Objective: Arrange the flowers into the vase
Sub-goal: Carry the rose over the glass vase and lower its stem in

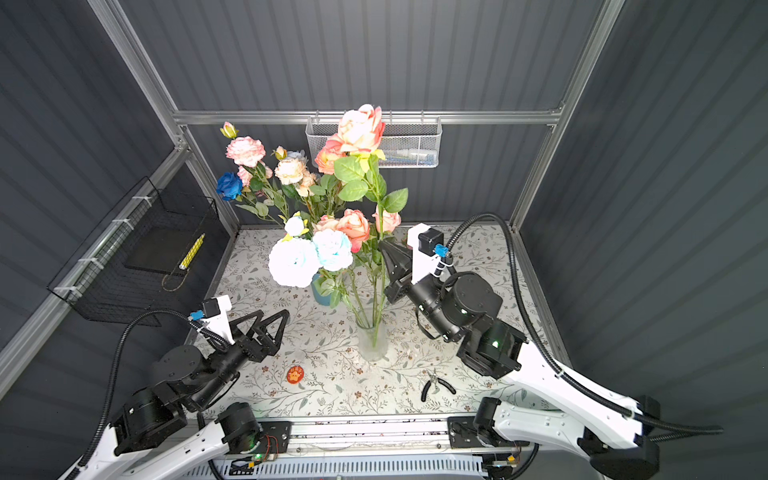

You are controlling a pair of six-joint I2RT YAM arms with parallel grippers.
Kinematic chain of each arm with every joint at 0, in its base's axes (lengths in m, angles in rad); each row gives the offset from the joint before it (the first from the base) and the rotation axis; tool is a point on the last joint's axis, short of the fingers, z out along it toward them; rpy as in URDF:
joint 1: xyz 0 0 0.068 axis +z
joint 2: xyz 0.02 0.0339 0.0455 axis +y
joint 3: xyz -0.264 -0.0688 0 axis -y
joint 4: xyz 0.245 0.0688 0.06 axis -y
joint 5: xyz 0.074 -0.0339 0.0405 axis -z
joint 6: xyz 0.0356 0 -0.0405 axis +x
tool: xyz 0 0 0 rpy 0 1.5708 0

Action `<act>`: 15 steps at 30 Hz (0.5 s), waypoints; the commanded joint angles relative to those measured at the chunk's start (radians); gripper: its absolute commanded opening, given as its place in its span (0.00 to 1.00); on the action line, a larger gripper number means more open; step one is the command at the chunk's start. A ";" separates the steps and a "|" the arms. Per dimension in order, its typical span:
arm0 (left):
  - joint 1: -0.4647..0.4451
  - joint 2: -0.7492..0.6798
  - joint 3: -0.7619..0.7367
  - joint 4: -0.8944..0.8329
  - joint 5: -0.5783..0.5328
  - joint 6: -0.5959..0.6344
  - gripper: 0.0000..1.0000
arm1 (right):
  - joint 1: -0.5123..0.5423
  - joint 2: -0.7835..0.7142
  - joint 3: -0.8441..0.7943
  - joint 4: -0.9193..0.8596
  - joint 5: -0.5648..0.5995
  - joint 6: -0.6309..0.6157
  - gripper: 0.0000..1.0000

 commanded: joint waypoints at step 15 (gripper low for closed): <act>-0.005 -0.011 0.024 -0.021 -0.026 -0.005 1.00 | 0.064 0.175 -0.106 0.429 0.221 -0.314 0.00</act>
